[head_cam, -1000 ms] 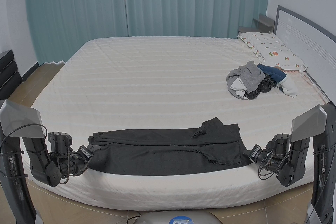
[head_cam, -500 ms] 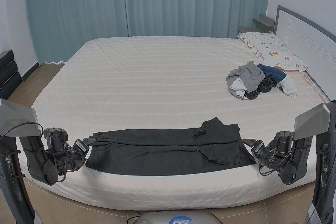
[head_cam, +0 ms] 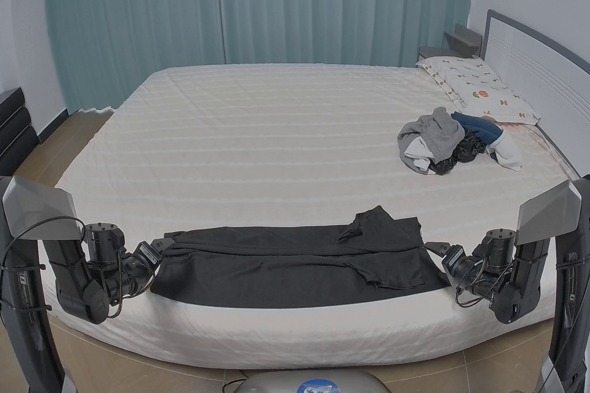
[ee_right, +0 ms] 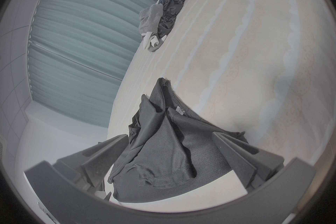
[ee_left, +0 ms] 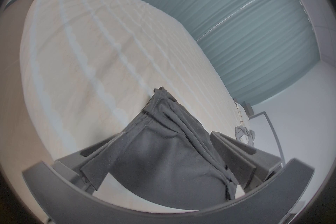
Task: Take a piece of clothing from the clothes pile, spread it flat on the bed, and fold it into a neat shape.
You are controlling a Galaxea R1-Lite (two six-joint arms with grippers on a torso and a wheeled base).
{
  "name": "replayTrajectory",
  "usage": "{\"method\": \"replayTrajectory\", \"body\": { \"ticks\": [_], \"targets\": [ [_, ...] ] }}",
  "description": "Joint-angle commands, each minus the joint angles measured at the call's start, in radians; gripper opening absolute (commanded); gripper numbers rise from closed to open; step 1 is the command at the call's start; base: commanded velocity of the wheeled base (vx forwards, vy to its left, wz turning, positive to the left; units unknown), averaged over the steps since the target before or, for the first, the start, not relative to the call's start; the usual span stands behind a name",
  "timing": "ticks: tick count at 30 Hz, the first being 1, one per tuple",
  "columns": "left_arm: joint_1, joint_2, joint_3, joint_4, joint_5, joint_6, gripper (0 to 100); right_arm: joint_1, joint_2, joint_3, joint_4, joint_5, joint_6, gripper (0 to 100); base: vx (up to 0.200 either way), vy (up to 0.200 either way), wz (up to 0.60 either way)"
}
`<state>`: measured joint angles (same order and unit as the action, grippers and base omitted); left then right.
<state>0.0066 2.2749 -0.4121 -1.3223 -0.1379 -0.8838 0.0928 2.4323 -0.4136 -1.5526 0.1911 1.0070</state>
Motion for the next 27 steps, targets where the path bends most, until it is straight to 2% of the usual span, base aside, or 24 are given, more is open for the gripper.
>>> {"method": "replayTrajectory", "body": {
  "ticks": [1,6,12,13,17,19,27],
  "targets": [
    [-0.007,0.063,-0.031,-0.011,0.001,0.054,100,0.002,0.002,-0.002,-0.008,0.001,-0.001,100,0.0,0.0,0.0],
    [-0.008,0.08,-0.031,-0.012,0.001,0.109,100,0.004,0.002,-0.002,-0.008,-0.001,-0.001,100,0.0,0.0,0.0],
    [-0.01,0.084,-0.031,-0.012,0.001,0.111,100,0.005,0.004,-0.002,-0.008,-0.001,-0.002,100,0.0,0.0,0.0],
    [-0.013,0.087,-0.03,-0.012,0.001,0.112,0,0.005,0.004,-0.002,-0.008,-0.001,-0.002,100,0.0,0.0,0.0],
    [-0.013,0.098,-0.008,-0.014,0.011,0.163,0,0.005,0.002,-0.001,-0.008,-0.001,-0.002,100,0.0,0.0,0.0],
    [-0.01,0.109,0.038,-0.015,0.05,0.221,0,0.007,0.004,0.003,-0.008,-0.001,-0.004,100,0.0,0.0,0.0],
    [-0.007,0.127,0.082,-0.09,0.077,0.236,0,0.007,0.004,0.003,-0.008,-0.002,-0.004,100,0.0,0.0,0.0]
  ]
}}
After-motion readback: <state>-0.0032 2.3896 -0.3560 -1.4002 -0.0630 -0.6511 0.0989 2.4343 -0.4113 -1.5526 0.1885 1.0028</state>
